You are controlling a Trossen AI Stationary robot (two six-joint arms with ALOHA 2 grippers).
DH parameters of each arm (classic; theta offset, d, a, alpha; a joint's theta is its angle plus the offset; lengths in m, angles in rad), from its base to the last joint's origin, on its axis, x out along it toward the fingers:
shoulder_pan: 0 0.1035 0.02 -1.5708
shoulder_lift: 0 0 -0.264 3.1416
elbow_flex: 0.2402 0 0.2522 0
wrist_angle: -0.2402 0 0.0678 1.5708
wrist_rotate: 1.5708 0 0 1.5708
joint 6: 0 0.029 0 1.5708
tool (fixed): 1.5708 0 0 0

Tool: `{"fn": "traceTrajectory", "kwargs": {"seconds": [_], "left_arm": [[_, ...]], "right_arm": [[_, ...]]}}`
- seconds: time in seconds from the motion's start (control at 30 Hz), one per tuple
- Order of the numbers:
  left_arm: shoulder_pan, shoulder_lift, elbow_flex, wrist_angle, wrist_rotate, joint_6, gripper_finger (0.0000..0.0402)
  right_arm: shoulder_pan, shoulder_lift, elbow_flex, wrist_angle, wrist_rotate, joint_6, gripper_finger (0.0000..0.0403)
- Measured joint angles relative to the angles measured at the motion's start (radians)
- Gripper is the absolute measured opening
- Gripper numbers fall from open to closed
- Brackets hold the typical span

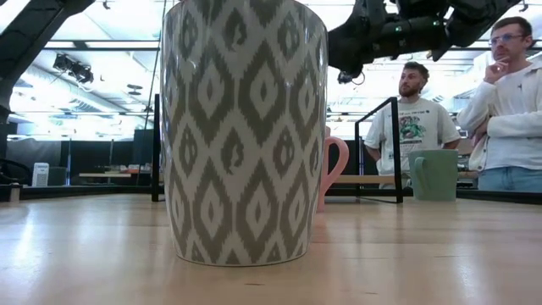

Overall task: Place coffee mugs
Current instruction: Put the blue patterned mug on the shelf

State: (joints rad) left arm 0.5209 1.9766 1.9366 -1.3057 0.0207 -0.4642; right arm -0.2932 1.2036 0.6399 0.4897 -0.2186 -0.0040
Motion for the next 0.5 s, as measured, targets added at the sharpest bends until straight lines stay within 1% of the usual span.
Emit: {"fn": "traceTrajectory", "kwargs": {"seconds": [0.13,0.23,0.5], "left_arm": [[-0.001,0.0,0.0,0.065,-0.023,0.107,0.0096],[-0.002,0.003,0.0,0.1,-0.069,0.159,0.0096],[-0.009,0.019,-0.001,0.135,-0.118,0.283,0.0096]], "right_arm": [[0.023,0.088,0.0,0.046,0.0,0.0,0.025],[0.03,0.147,0.0,0.09,0.0,0.001,0.025],[0.031,0.268,0.0,0.192,-0.019,0.011,0.025]]}}
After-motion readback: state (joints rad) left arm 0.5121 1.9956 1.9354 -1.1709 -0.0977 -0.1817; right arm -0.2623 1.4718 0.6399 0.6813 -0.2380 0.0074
